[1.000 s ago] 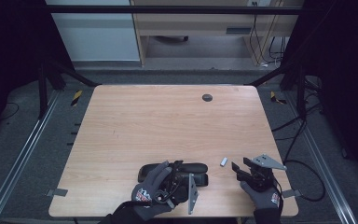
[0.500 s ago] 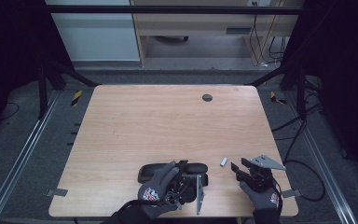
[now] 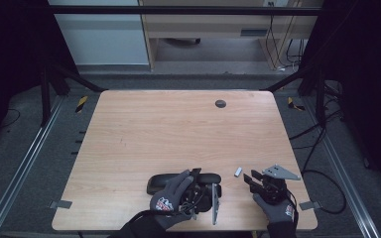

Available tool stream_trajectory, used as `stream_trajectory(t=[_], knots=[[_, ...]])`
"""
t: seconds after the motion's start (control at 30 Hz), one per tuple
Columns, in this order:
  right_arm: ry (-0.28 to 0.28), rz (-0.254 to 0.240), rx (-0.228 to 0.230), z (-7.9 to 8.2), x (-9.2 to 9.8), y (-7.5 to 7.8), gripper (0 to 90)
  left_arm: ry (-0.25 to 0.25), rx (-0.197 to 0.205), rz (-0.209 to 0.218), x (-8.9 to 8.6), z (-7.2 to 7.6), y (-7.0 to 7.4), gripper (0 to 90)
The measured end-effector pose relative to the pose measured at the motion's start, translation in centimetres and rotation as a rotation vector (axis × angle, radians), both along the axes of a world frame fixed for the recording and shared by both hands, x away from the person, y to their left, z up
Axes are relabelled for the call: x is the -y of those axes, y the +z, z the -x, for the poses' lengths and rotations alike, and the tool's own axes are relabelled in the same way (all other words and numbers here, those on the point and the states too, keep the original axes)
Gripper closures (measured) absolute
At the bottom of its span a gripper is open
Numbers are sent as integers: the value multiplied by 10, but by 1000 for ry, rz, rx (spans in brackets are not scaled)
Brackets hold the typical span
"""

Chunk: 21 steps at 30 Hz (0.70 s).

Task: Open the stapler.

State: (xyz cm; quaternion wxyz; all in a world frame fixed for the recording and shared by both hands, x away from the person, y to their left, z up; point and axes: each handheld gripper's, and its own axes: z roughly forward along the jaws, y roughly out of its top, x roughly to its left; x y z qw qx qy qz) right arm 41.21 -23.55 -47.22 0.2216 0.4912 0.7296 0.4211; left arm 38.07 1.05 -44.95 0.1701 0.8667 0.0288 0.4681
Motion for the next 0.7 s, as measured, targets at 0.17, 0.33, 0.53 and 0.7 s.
stream_trajectory(t=[0.17, 0.33, 0.53, 0.7], knots=[[18, -6, -6, 1, -4, 0, 683, 5, 12, -11, 3, -1, -2, 398], [38, -8, -14, 1, -9, 0, 724, 10, 19, -16, 4, -1, -3, 429], [60, -14, -23, 2, -14, 1, 761, 7, 29, -35, 7, -1, -6, 475], [75, -29, -36, 2, -17, 0, 802, 5, 39, -45, 9, -1, -8, 504]])
